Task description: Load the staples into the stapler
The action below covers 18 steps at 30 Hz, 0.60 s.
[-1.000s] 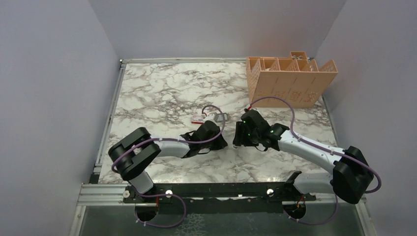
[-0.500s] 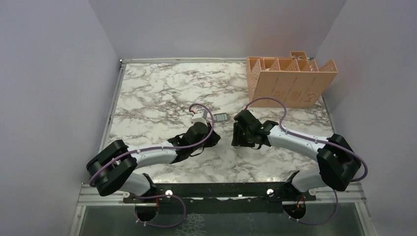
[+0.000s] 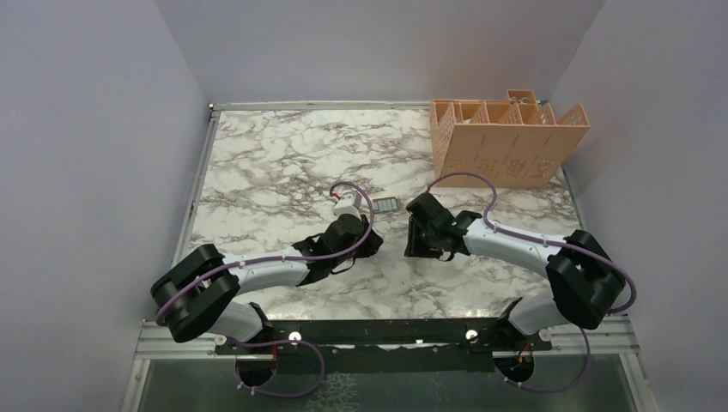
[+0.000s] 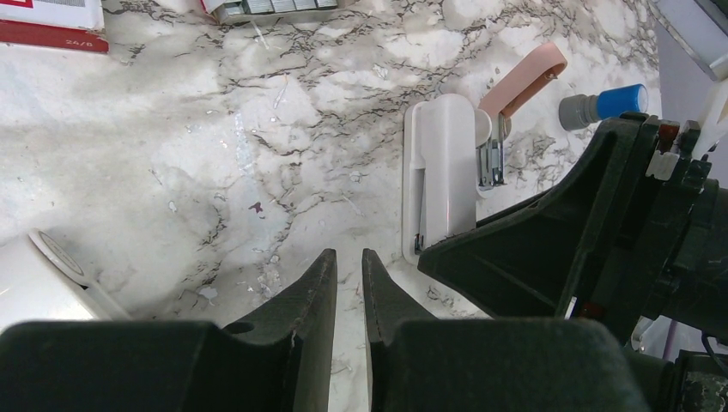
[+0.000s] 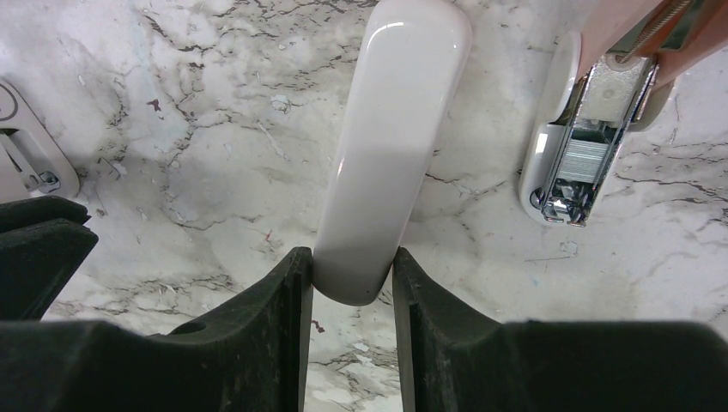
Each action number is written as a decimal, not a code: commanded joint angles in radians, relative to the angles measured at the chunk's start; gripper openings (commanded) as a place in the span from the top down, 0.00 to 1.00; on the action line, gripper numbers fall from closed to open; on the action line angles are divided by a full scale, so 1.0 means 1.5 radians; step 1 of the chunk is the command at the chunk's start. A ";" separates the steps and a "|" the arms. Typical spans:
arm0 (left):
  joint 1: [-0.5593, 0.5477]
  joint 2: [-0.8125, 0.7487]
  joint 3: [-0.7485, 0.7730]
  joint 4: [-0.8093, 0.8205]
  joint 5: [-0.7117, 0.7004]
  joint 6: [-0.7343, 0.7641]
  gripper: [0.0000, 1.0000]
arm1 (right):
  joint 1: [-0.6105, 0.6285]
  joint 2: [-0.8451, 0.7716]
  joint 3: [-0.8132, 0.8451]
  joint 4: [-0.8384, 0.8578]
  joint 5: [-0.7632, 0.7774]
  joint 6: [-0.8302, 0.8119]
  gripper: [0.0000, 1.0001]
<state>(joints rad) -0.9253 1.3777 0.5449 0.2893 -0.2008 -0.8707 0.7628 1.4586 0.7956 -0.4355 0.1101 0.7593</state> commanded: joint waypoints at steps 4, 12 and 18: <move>-0.003 -0.001 -0.001 -0.003 -0.018 0.007 0.82 | 0.000 0.038 -0.004 0.000 0.013 -0.026 0.63; -0.003 0.008 0.001 -0.002 -0.016 0.007 0.82 | 0.000 0.088 -0.042 0.012 0.025 -0.016 0.63; -0.003 0.007 0.001 -0.003 -0.015 0.006 0.82 | 0.000 0.047 -0.008 0.010 0.039 -0.027 0.61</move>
<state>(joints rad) -0.9253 1.3830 0.5449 0.2886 -0.2028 -0.8707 0.7628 1.4822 0.8059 -0.4404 0.1108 0.7429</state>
